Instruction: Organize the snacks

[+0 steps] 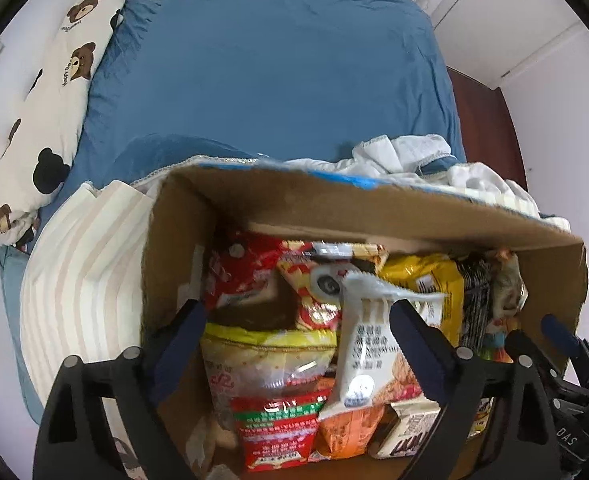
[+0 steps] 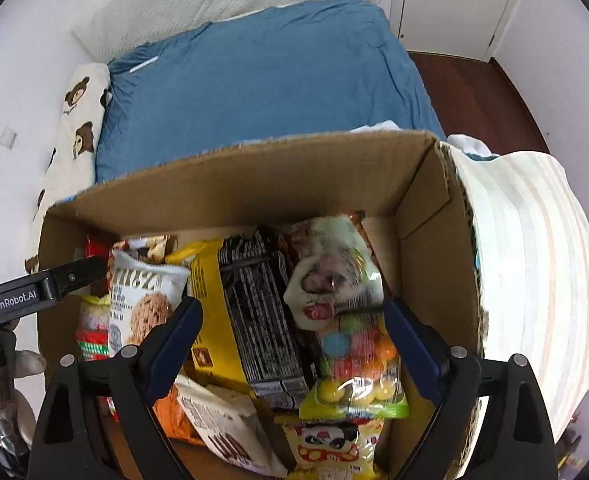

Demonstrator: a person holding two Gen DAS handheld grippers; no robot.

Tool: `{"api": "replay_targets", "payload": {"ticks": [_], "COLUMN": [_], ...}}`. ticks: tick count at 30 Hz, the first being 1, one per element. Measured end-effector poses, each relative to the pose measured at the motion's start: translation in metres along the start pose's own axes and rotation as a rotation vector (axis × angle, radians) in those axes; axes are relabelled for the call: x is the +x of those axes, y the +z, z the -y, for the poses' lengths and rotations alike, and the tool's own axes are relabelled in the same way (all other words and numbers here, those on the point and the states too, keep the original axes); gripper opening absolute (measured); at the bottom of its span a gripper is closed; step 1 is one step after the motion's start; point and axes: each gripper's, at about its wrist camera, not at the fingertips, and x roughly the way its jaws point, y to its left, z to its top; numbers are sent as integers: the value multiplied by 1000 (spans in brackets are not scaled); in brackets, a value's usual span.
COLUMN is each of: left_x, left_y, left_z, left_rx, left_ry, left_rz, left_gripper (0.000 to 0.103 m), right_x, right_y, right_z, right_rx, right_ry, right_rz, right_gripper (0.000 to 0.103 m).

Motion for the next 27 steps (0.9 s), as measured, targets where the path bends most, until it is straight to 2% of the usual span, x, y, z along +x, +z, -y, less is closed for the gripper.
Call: {"api": "replay_targets", "payload": {"ticks": [4,12,14,19,27], "left_x": [-8,-40,-51,-73,-125], "left_y": [-10,-37,-48,-76,-142], "left_z": [5,22,24,29,31], "left_rx": [8,54,62,75,65], "left_ry": [-7,-11,-10,15,21], "left_rz": [1,60,87,159,319], "left_gripper": [94,94,94,94,94], "right_x": [-10,-44,-54,-82,-133], "right_y": [-15,-39,-47,-72,-125], "right_z": [3,3,2,1,3], "right_rx": [2,-7,-12,-24,-37], "right_ry": [3,18,22,14,31], "right_rz": [-1,17,26,74,167], "right_gripper": [95,95,98,99,99]}}
